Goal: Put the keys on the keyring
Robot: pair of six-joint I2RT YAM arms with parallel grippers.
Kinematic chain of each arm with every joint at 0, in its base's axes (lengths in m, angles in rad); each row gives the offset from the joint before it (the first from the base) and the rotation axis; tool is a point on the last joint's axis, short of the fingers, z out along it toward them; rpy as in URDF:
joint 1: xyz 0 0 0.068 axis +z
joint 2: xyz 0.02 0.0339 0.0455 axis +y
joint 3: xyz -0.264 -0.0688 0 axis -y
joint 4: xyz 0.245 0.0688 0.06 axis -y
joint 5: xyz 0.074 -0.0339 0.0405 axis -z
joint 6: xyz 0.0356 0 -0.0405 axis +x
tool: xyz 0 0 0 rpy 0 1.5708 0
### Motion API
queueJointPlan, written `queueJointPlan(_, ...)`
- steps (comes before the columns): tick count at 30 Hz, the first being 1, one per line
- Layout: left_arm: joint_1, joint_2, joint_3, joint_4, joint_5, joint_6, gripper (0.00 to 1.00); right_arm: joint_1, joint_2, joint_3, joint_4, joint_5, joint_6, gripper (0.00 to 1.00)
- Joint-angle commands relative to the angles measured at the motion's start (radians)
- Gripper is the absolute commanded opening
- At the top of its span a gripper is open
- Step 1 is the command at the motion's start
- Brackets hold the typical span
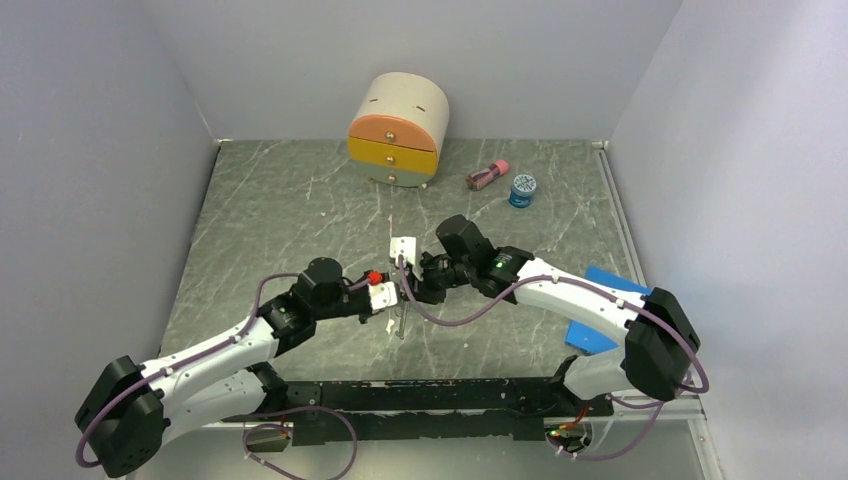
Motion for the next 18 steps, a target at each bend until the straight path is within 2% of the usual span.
queueJointPlan(1,-0.004,-0.013,0.025,0.036,-0.033,-0.050,0.03,-0.003,-0.044,-0.018,0.153,0.053,0.067,0.41)
queueJointPlan(5,-0.002,-0.028,0.006,0.079,-0.046,-0.101,0.03,-0.033,-0.110,-0.100,0.279,0.021,0.120,0.68)
queueJointPlan(8,0.008,-0.041,-0.011,0.118,-0.036,-0.139,0.02,-0.091,-0.179,-0.177,0.403,-0.080,0.164,0.76)
queueJointPlan(14,0.050,-0.081,-0.071,0.272,0.029,-0.236,0.02,-0.164,-0.275,-0.303,0.574,-0.207,0.213,0.76)
queueJointPlan(18,0.086,-0.099,-0.120,0.411,0.095,-0.300,0.03,-0.188,-0.309,-0.350,0.658,-0.274,0.241,0.70)
